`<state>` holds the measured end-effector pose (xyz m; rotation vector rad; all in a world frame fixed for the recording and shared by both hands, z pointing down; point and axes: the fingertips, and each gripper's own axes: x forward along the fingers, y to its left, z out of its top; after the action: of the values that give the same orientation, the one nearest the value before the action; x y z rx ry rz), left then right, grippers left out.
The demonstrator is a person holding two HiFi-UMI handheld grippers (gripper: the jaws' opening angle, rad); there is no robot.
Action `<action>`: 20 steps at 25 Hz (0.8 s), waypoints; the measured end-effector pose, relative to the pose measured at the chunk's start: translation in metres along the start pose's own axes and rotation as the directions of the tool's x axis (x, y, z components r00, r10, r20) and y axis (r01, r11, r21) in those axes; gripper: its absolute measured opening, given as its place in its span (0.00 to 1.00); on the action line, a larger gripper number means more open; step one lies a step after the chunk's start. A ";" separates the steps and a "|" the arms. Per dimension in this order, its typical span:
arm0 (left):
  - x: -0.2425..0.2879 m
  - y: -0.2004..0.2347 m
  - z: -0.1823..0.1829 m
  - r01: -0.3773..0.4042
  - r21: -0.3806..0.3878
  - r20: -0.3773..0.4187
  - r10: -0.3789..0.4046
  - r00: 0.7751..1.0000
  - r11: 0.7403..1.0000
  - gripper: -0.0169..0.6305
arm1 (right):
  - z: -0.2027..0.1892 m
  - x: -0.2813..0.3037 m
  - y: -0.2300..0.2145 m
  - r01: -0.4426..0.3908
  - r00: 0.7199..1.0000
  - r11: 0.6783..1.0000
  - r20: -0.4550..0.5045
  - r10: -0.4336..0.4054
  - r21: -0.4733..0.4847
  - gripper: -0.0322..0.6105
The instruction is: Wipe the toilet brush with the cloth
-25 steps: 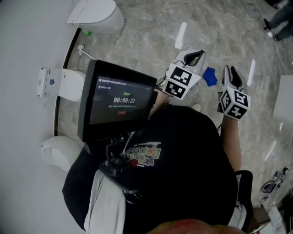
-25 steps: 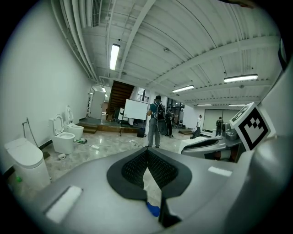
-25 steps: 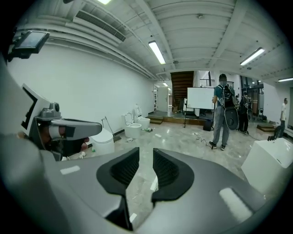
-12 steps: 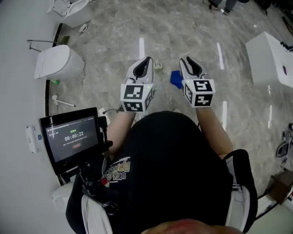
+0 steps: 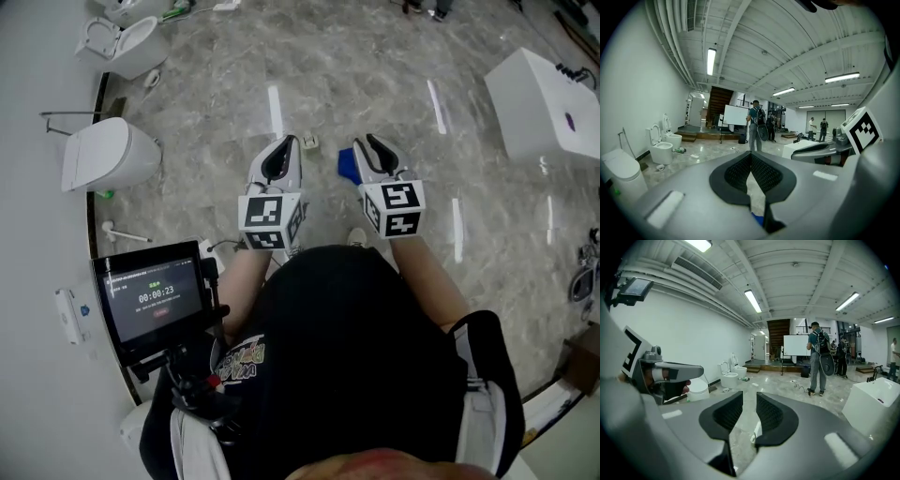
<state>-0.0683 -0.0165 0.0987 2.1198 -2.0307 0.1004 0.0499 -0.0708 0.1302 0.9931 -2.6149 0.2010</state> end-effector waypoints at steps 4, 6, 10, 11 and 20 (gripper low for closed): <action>-0.012 -0.001 -0.011 -0.001 -0.039 -0.034 -0.001 0.999 0.999 0.03 | -0.003 0.005 0.013 -0.030 1.000 0.999 -0.001 0.030 0.016 0.20; -0.013 -0.008 -0.010 0.016 -0.041 -0.030 -0.018 0.999 0.999 0.03 | -0.001 0.005 0.015 -0.035 0.999 0.999 0.004 0.035 0.011 0.20; -0.009 -0.016 -0.004 0.038 -0.018 -0.009 -0.038 0.999 0.999 0.03 | 0.002 0.001 0.011 -0.029 1.000 1.000 0.012 0.029 0.003 0.20; -0.008 -0.015 -0.003 0.037 -0.018 -0.006 -0.037 0.999 0.999 0.03 | 0.004 0.001 0.011 -0.029 0.999 1.000 0.022 0.029 0.000 0.20; -0.009 -0.013 -0.009 0.051 0.004 -0.020 -0.051 0.999 0.999 0.03 | 0.009 0.001 0.015 -0.031 0.998 0.999 0.047 0.032 -0.005 0.19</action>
<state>-0.0553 -0.0052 0.1046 2.1628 -1.9657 0.1177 0.0368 -0.0623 0.1221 0.9667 -2.6736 0.1814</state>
